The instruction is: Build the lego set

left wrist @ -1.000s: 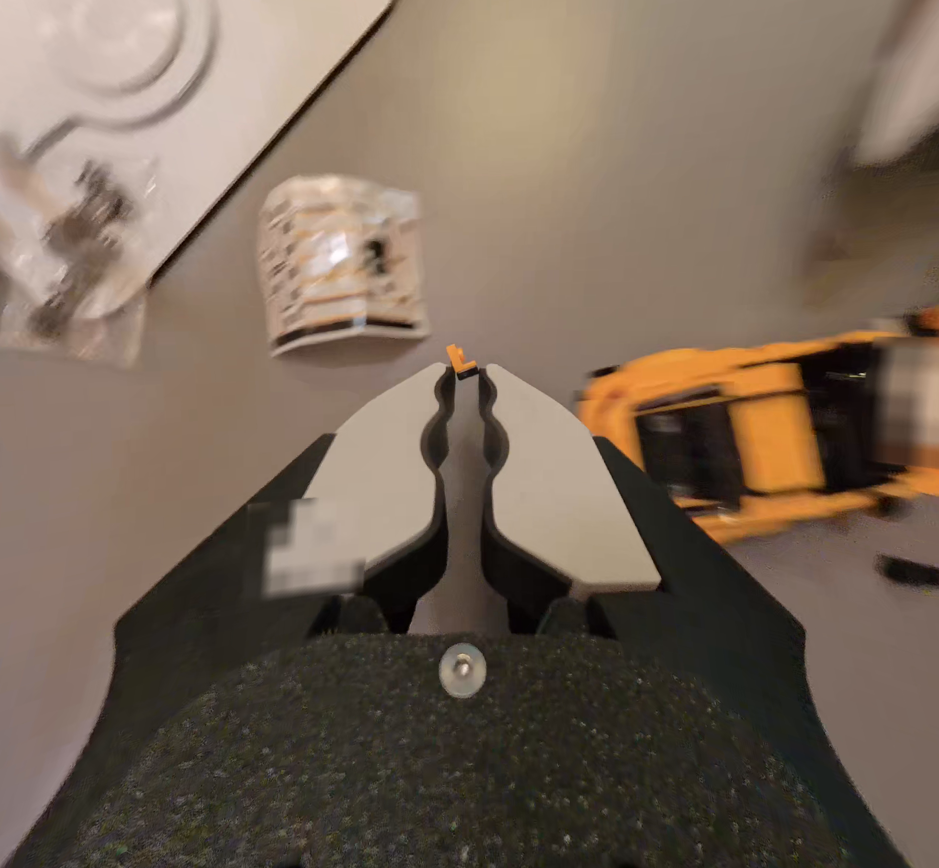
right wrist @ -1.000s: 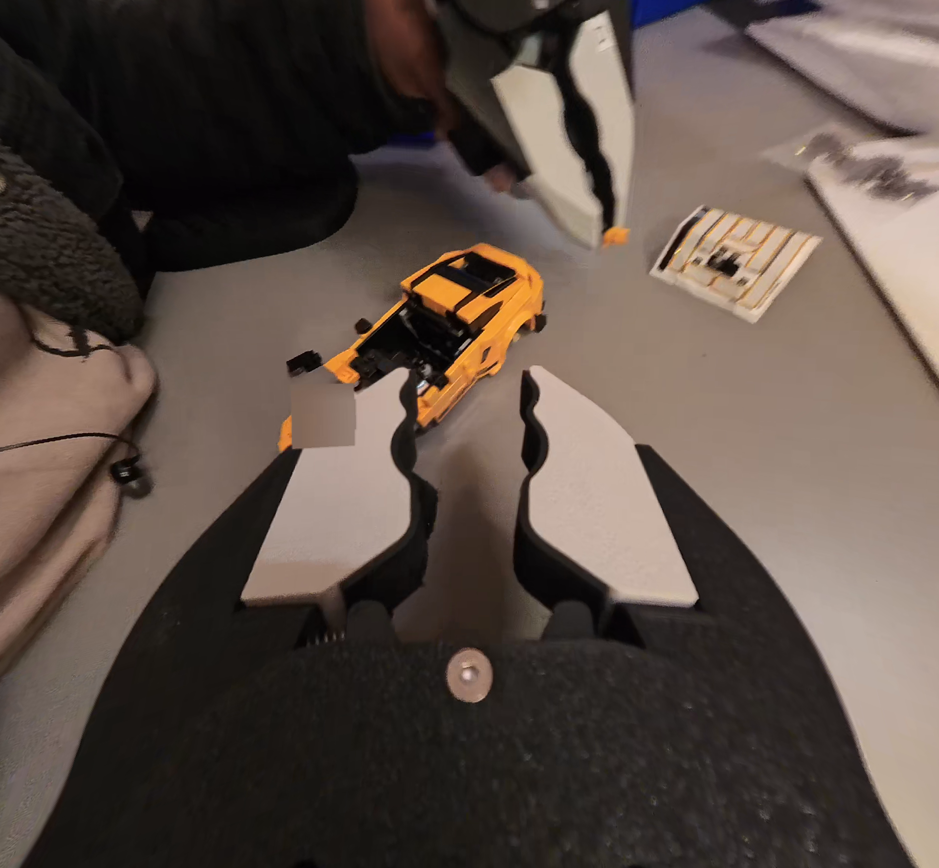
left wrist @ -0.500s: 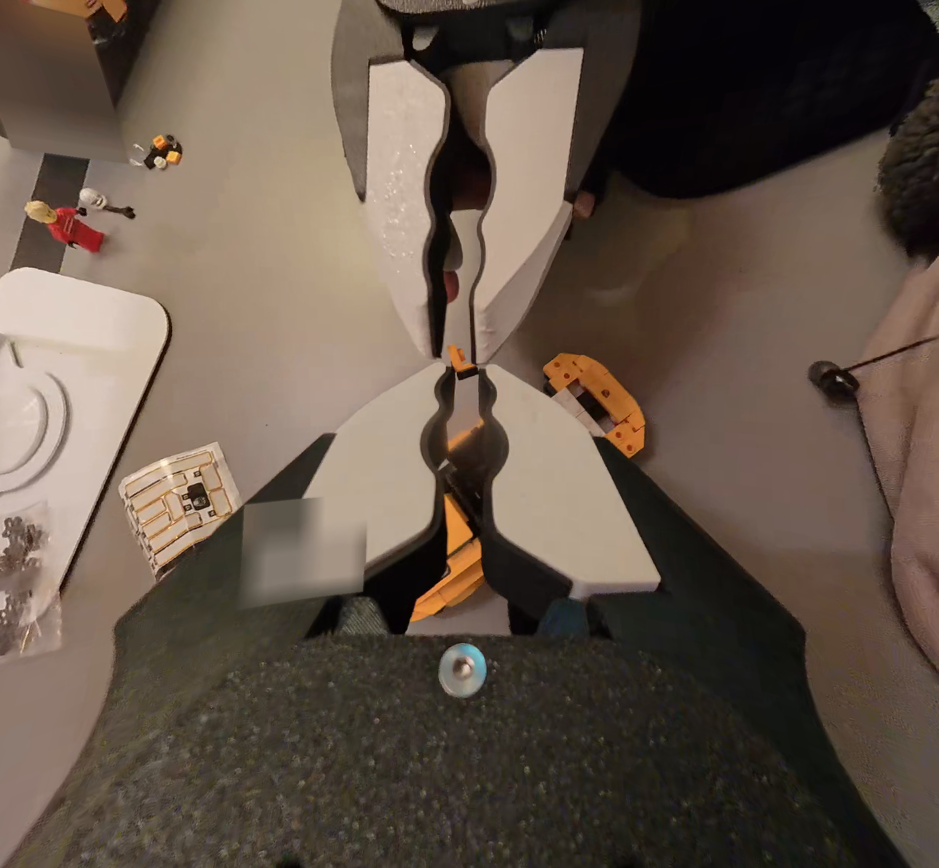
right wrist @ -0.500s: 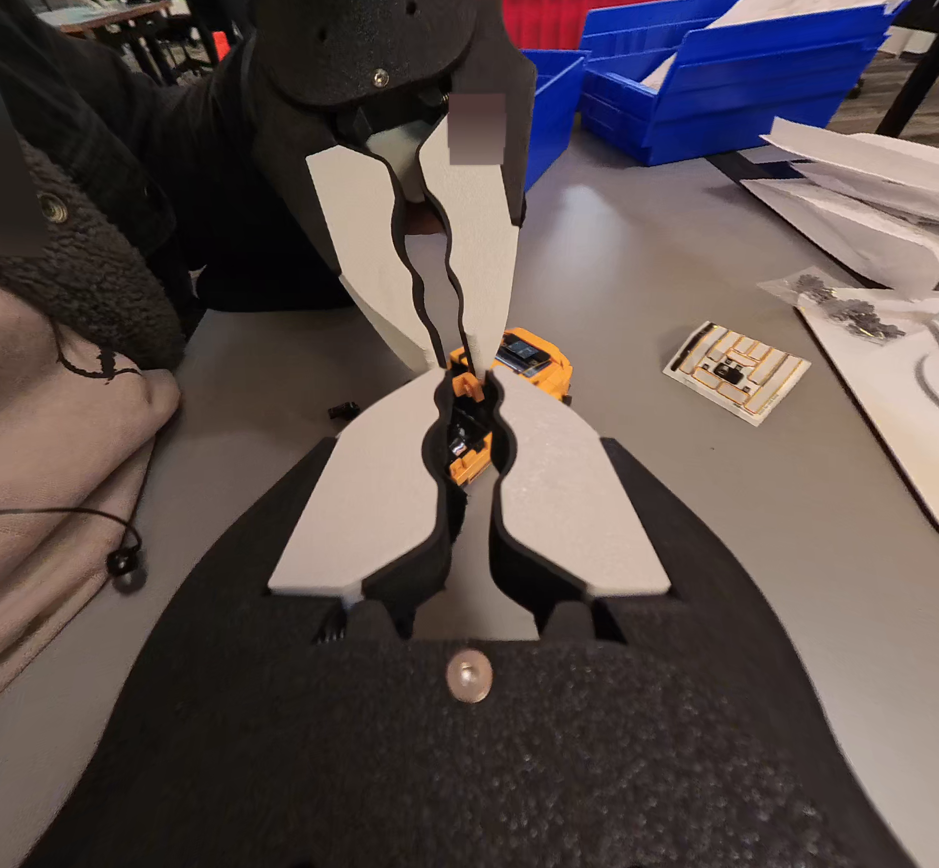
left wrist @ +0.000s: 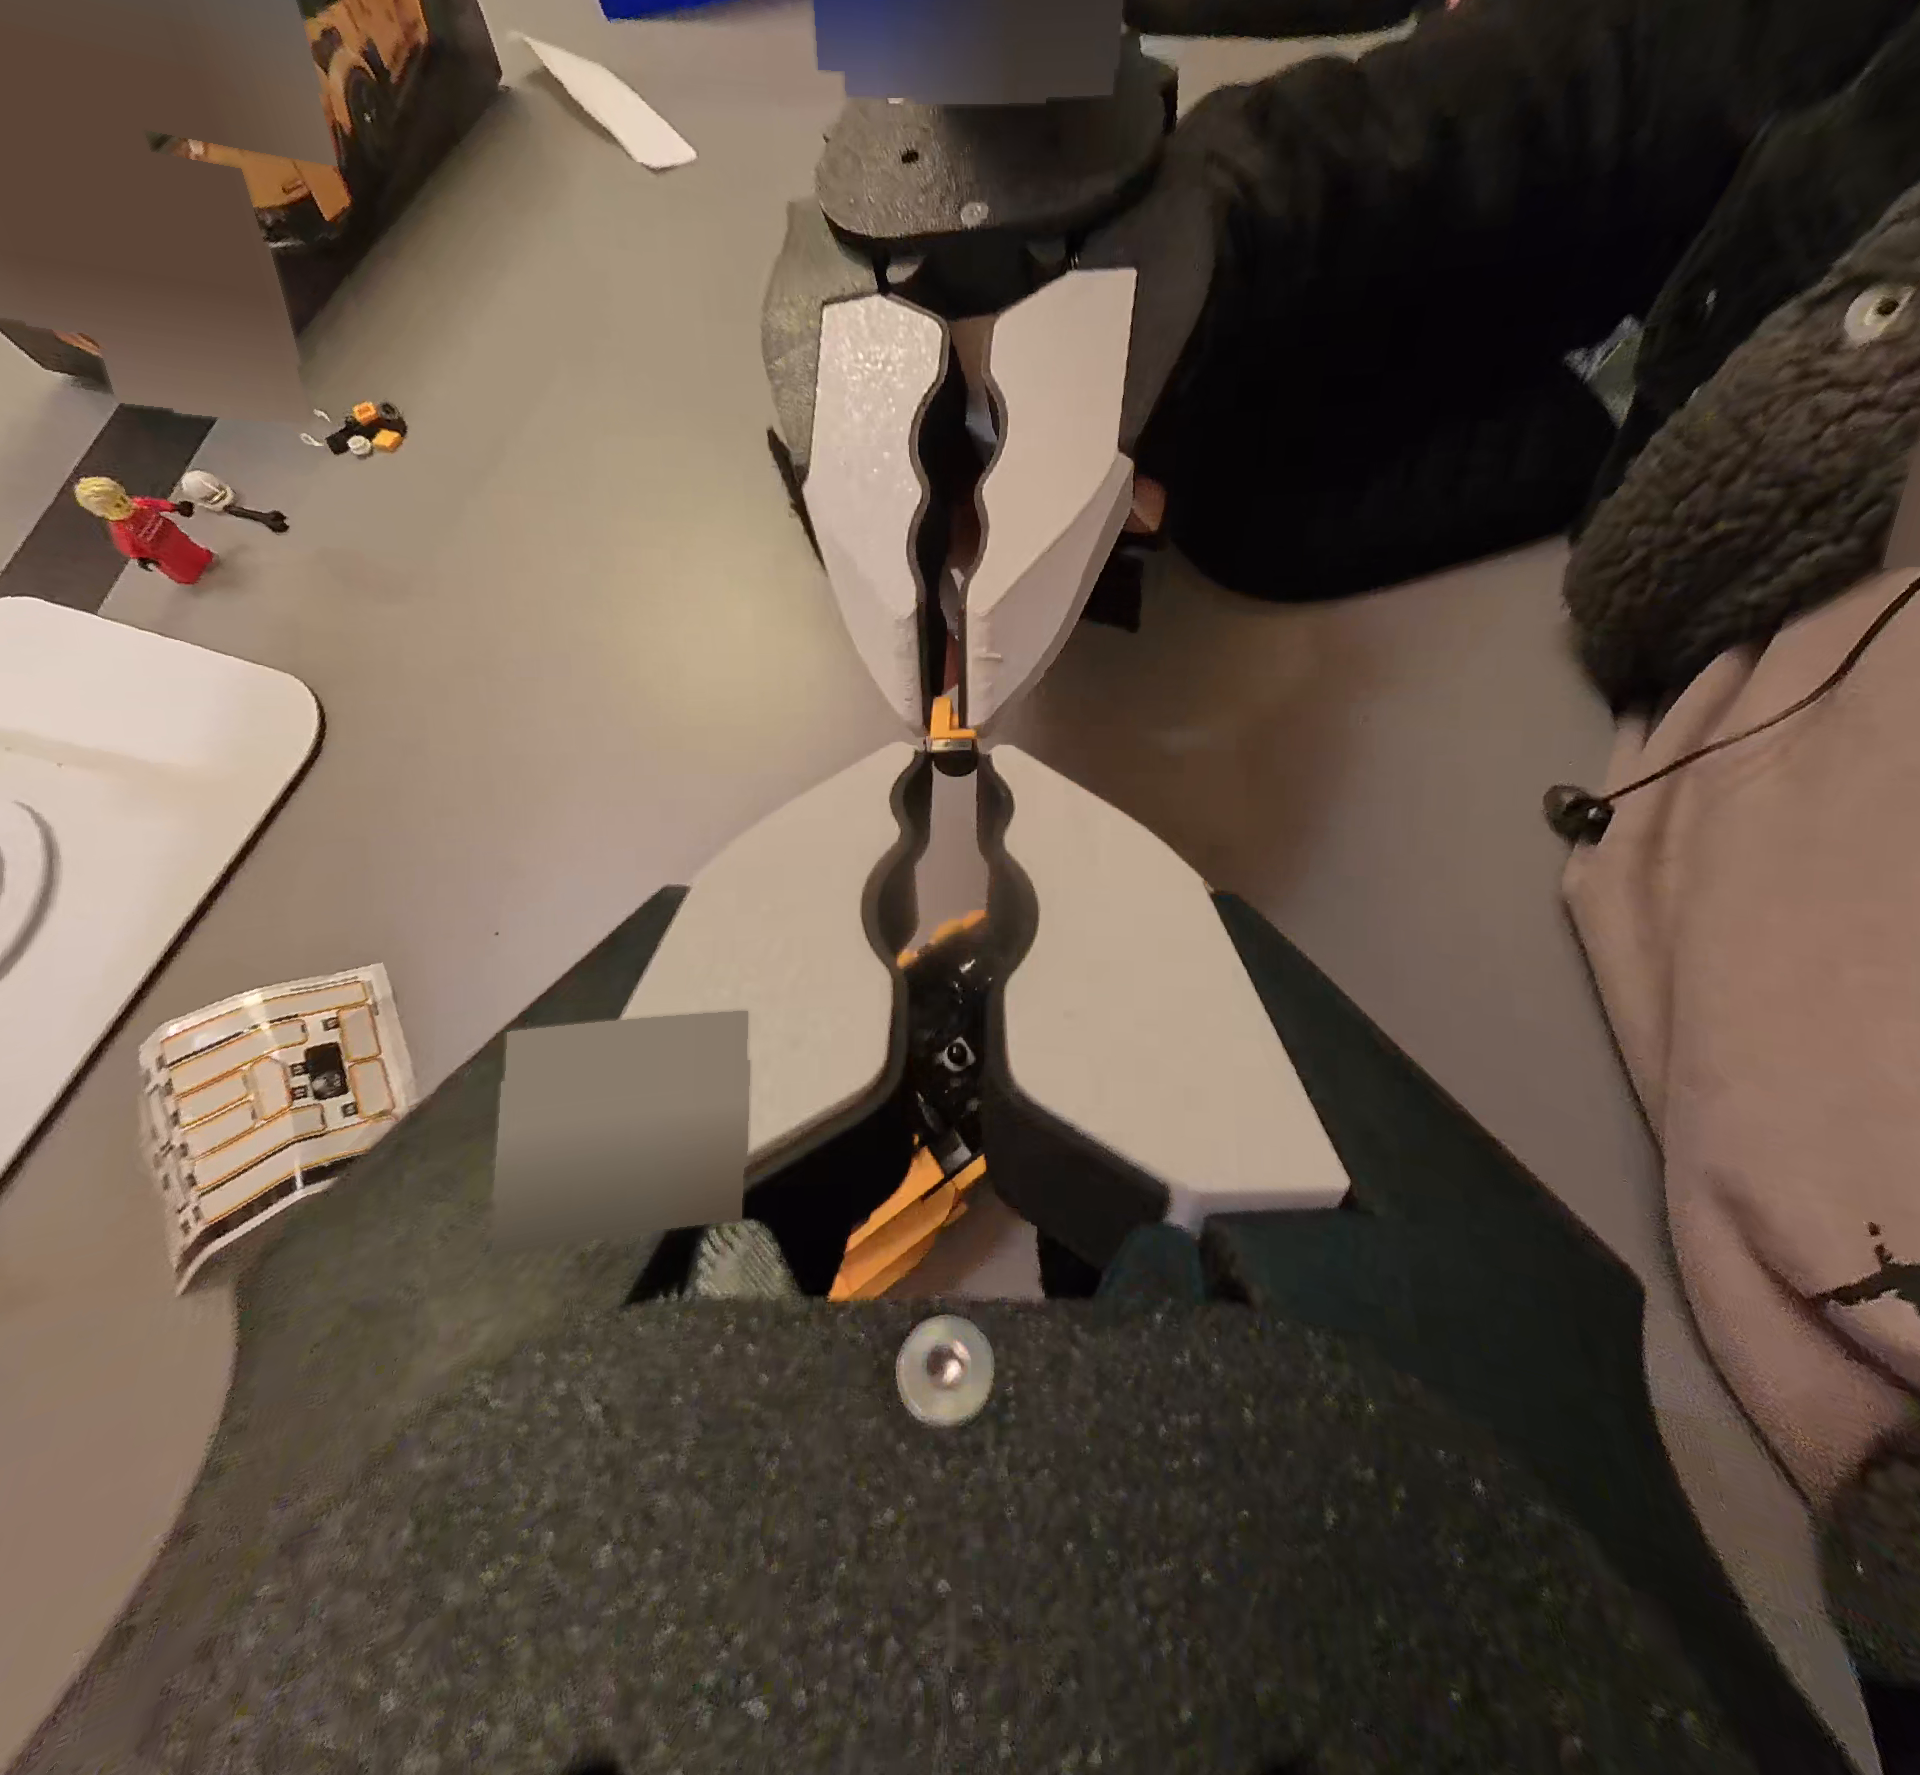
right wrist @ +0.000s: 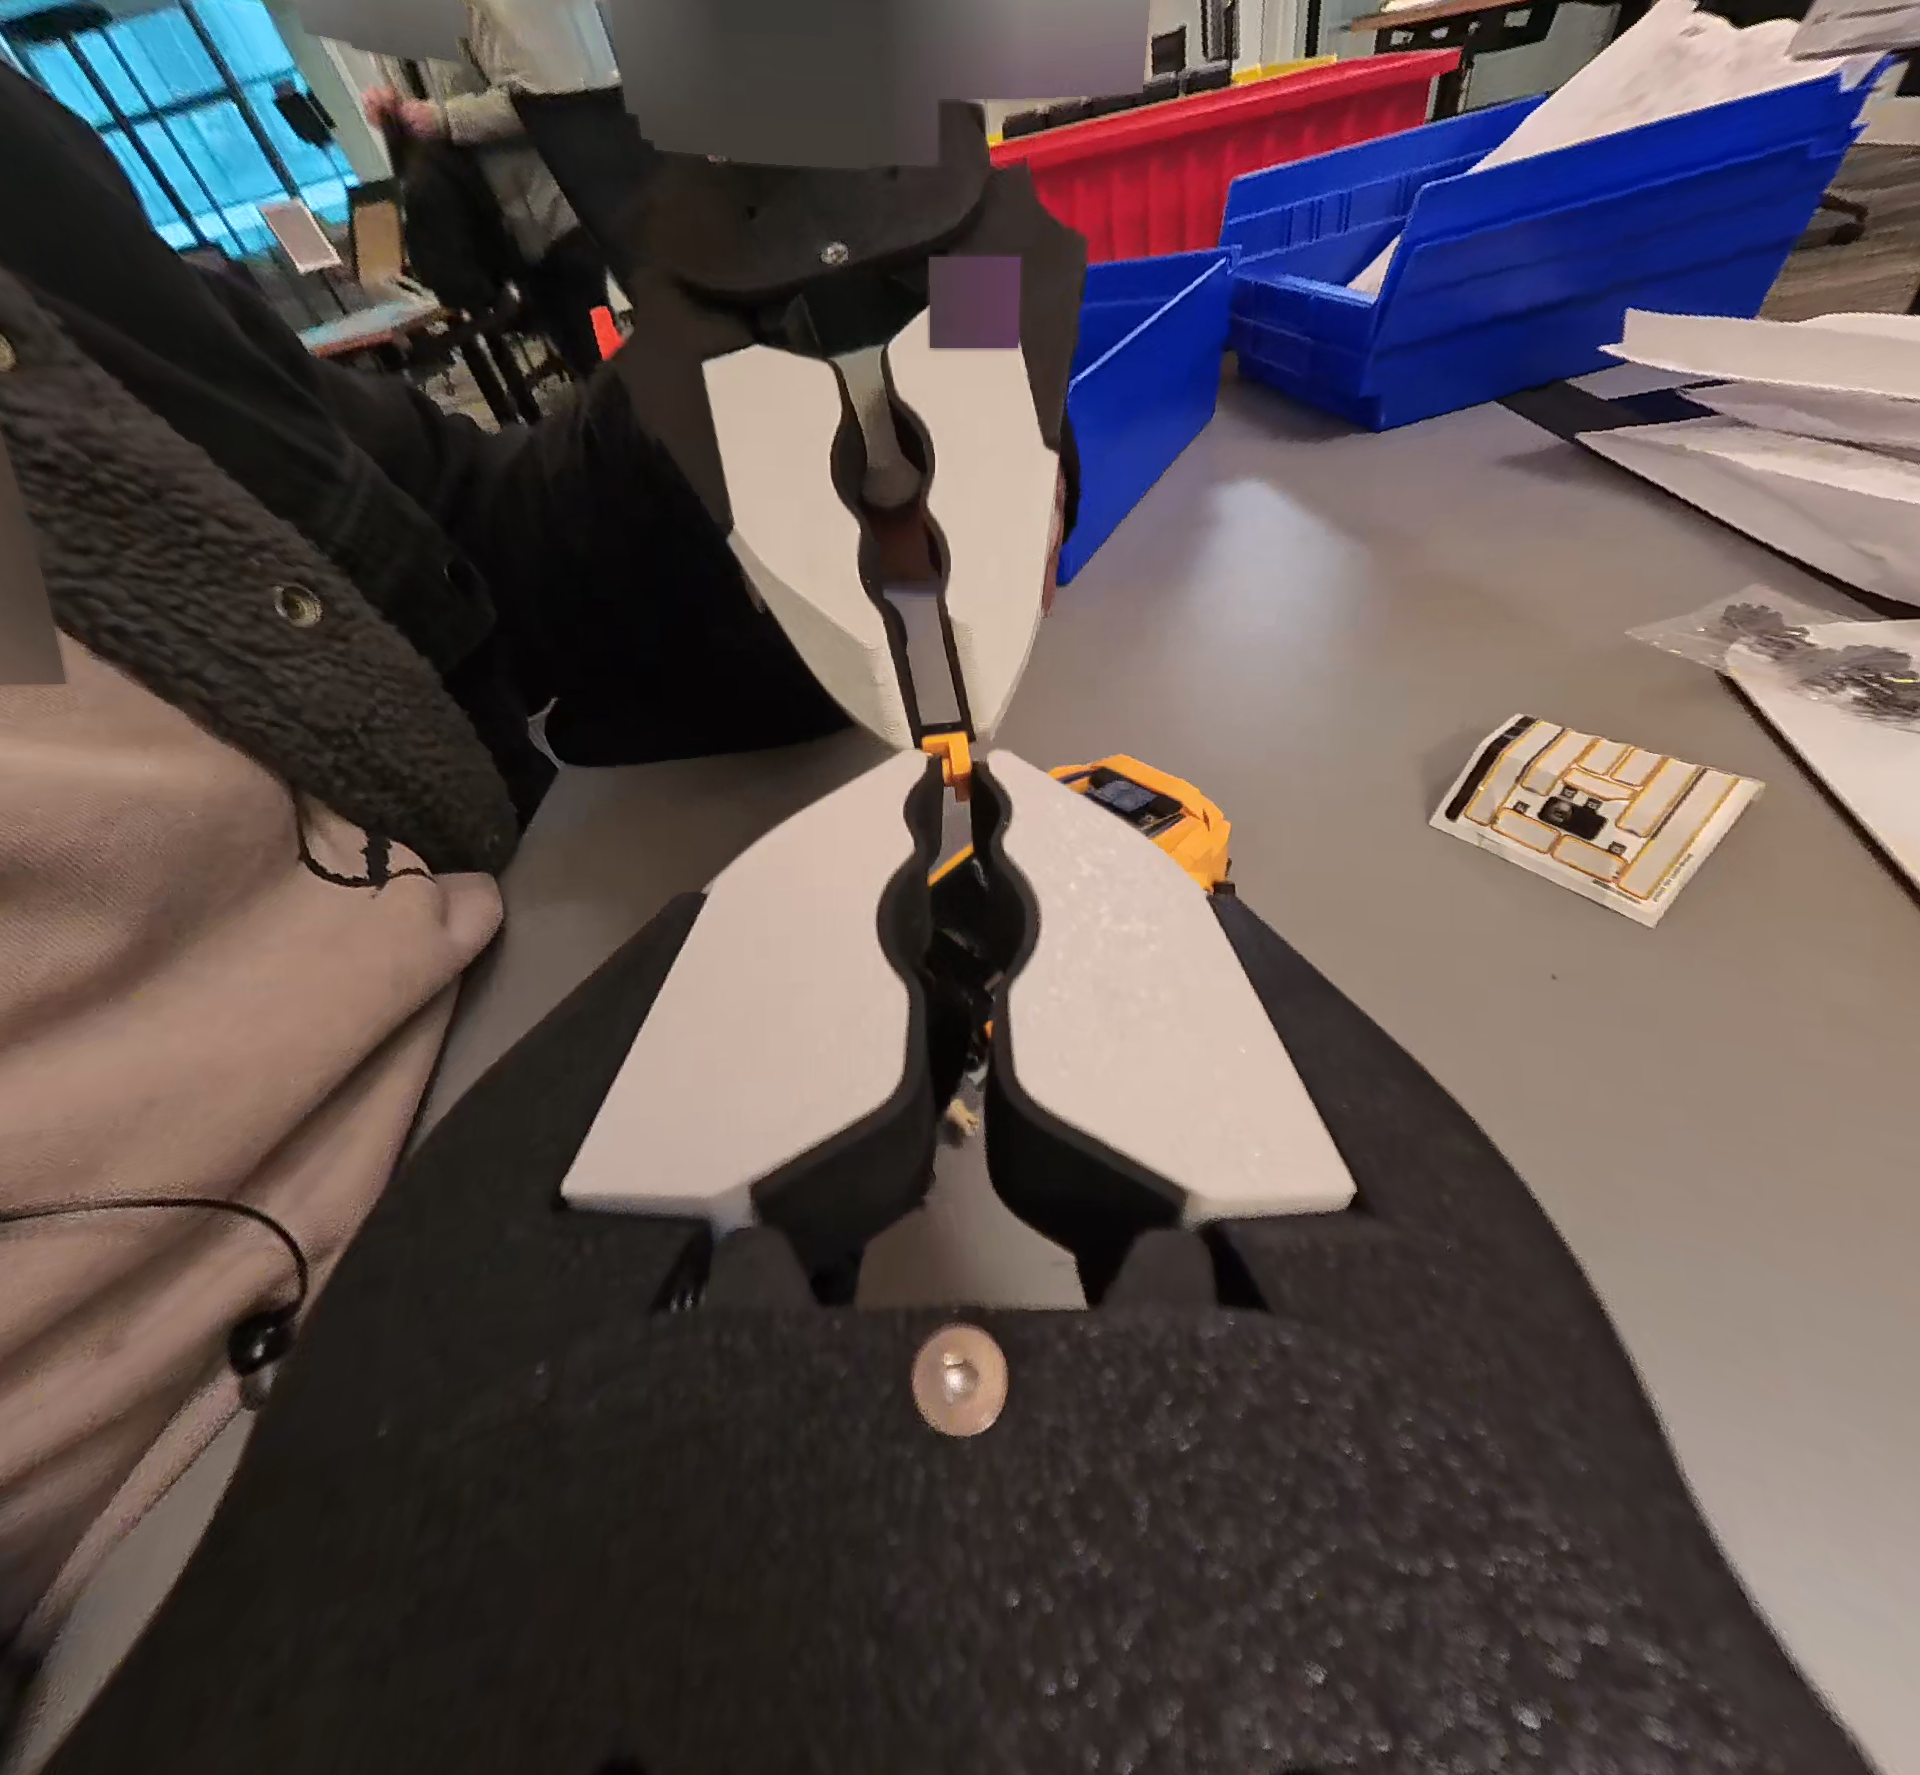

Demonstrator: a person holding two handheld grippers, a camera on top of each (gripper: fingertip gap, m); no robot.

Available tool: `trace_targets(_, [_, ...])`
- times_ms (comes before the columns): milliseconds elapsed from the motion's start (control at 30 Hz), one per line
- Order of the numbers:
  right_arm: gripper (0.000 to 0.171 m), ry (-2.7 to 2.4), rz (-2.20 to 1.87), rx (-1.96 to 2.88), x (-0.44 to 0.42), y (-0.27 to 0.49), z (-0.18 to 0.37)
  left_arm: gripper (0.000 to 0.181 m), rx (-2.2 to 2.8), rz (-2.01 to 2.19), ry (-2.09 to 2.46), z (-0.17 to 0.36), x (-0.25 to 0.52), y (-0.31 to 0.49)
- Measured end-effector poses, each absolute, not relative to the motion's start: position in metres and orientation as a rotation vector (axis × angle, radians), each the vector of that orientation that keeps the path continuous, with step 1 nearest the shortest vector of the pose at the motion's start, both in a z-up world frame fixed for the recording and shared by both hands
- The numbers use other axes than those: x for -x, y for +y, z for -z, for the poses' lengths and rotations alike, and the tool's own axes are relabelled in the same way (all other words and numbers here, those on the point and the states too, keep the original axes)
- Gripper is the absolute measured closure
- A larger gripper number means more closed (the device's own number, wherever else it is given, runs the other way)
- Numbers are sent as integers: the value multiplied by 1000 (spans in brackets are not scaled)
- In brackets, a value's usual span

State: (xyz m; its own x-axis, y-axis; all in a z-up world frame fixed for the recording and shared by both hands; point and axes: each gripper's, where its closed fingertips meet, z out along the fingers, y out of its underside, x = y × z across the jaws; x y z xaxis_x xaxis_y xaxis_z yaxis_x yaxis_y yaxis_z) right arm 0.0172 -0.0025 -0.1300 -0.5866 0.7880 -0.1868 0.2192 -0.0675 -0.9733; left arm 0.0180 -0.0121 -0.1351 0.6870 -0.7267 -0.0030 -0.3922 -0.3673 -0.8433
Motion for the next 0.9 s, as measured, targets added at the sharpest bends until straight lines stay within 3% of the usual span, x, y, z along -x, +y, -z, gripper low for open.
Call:
trace_targets(333, [167, -1682, -1712, 1031, -15, 3, 123, 169, 1928, 684, 706, 134, -18, -5])
trace_targets(900, [167, -1735, -1670, 1002, -15, -1, 134, 181, 1891, 729, 668, 131, -15, -1])
